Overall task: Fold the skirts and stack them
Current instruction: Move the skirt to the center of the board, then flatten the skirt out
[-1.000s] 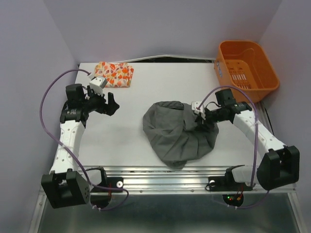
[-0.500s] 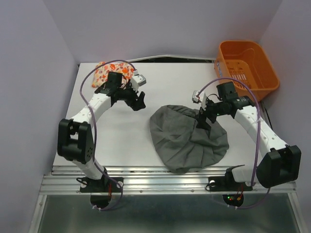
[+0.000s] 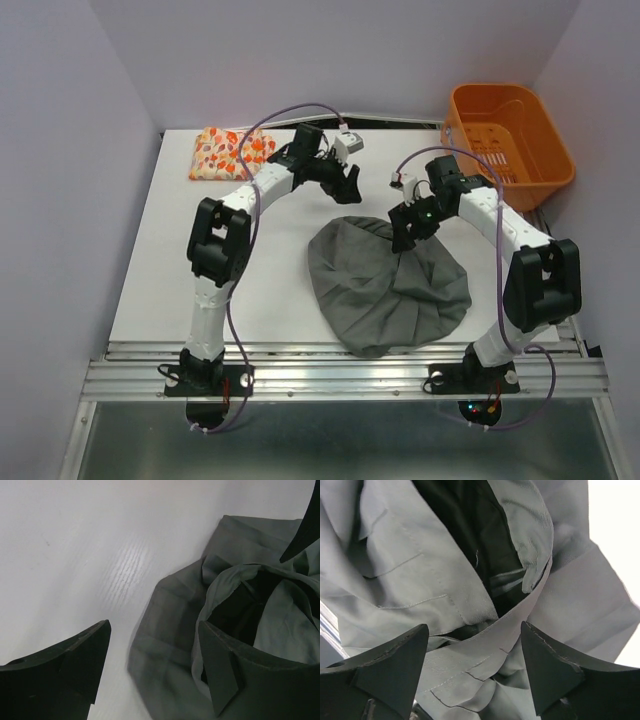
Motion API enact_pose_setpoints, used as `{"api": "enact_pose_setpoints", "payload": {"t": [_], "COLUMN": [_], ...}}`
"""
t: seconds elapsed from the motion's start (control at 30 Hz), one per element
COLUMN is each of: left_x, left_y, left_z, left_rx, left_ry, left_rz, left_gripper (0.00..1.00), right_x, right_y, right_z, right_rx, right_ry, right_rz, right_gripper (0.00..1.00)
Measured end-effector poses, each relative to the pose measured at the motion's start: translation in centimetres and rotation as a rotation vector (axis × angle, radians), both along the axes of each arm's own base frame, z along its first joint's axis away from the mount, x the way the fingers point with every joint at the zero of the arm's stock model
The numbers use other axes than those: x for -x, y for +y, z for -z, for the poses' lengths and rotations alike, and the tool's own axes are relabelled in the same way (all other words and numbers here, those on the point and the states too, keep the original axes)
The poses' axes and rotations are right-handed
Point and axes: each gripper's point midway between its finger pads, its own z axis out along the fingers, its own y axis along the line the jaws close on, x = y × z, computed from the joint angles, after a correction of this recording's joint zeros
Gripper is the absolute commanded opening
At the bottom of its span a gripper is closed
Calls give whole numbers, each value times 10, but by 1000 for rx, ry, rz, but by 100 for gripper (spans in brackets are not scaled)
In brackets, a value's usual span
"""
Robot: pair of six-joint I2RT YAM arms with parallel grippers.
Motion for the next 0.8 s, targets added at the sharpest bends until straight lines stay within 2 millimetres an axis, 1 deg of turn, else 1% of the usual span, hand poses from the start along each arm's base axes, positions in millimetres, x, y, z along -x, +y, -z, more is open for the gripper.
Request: {"api": "enact_pose_setpoints", "payload": {"t": [0.1, 0.13, 0.17, 0.2, 0.23, 0.27, 0.3, 0.33, 0.37, 0.43, 0.47, 0.5, 0.53, 0.6, 0.67, 0.73, 0.77, 0.8], "left_x": [9, 12, 17, 21, 28, 34, 37, 41, 44, 47, 48, 48, 49, 53, 58, 61, 60, 58], "left_y": [-20, -23, -25, -26, -27, -27, -27, -25, -22, -17, -14, -11, -8, 0, 8, 22, 29, 40], "left_z": [22, 29, 38, 44, 52, 60, 63, 68, 71, 75, 77, 79, 80, 80, 72, 51, 40, 25], "left_rx": [-34, -48, -69, -85, -107, -131, -143, -164, -182, -209, -223, -235, -243, -266, -276, -279, -280, -289], "left_ry": [46, 56, 72, 83, 99, 114, 121, 132, 140, 144, 144, 144, 136, 139, 131, 104, 81, 50], "left_rz": [36, 45, 56, 65, 76, 86, 92, 98, 102, 110, 111, 108, 112, 103, 86, 36, 4, -46], "left_gripper": [76, 74, 67, 63, 62, 59, 54, 47, 43, 30, 13, 0, 0, 0, 0, 0, 0, 0], "right_x": [3, 4, 5, 6, 6, 7, 8, 9, 9, 9, 9, 9, 9, 8, 8, 6, 4, 1], "right_y": [-3, -3, -3, -3, -3, -3, -3, -3, -3, -3, -3, -3, -3, -3, -3, -4, -4, -4], "right_z": [10, 10, 10, 10, 10, 10, 11, 10, 11, 10, 10, 10, 10, 10, 10, 10, 10, 9], "right_rx": [20, 22, 22, 21, 22, 22, 22, 21, 22, 20, 20, 19, 20, 20, 23, 27, 29, 30], "right_ry": [43, 48, 51, 52, 52, 53, 53, 52, 49, 45, 43, 40, 38, 33, 27, 21, 16, 7], "right_rz": [12, 13, 11, 10, 5, 0, -8, -14, -20, -29, -33, -38, -41, -47, -51, -49, -44, -31], "right_gripper": [74, 72, 68, 66, 62, 57, 55, 50, 48, 44, 39, 38, 38, 39, 40, 42, 46, 54]}}
